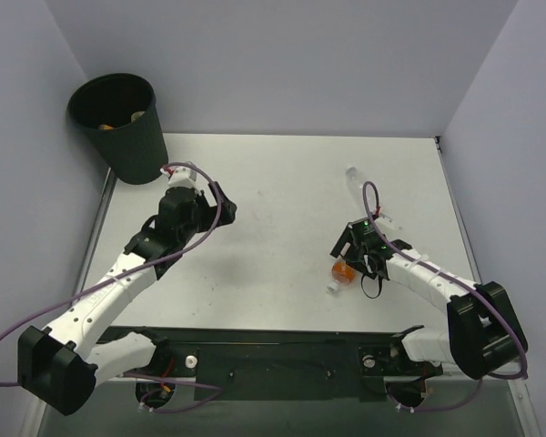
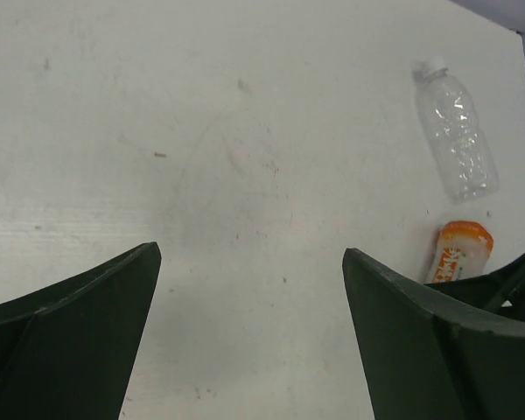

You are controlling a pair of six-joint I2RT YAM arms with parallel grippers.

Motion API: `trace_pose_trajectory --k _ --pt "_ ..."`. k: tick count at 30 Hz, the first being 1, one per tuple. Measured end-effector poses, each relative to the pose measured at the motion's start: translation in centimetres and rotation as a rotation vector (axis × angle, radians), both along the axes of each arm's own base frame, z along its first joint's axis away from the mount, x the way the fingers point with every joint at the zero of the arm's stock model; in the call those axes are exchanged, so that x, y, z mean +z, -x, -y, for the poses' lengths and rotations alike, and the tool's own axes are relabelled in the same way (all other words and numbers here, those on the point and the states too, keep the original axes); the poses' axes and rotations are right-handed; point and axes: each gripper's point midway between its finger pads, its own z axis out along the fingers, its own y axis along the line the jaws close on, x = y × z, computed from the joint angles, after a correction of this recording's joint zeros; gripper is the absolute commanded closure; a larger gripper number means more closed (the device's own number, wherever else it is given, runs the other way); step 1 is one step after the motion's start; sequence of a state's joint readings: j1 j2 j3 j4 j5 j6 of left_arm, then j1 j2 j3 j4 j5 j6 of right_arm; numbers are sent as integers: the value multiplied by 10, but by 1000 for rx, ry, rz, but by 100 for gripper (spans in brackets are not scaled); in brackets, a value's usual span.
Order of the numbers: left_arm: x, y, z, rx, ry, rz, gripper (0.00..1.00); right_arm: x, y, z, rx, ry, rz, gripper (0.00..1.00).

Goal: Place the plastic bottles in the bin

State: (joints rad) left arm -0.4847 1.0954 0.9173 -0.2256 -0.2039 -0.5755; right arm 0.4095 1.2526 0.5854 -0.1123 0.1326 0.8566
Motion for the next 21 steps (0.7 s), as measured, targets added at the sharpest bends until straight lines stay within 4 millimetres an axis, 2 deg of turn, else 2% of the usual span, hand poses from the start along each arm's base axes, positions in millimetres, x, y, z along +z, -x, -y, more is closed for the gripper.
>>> trace_pose_trajectory --k 2,6,8,11,15,18,21 --pt "-19 11 5 -8 35 -60 3 -7 0 -8 25 -11 -17 42" --pt "-33 18 5 20 63 -151 3 -10 2 -27 103 -23 -20 52" --pt "-36 14 7 37 50 -201 3 -3 4 -46 204 -24 -8 53" --pt "-41 -5 23 26 45 -264 3 16 5 -87 388 -34 34 54" --pt "-59 -4 53 -84 134 -324 3 39 14 -133 589 -98 93 53" --pt "-74 4 69 -151 229 -379 3 45 22 -151 672 -146 101 53" --pt "-84 2 80 -191 304 -418 3 47 31 -160 730 -176 94 53"
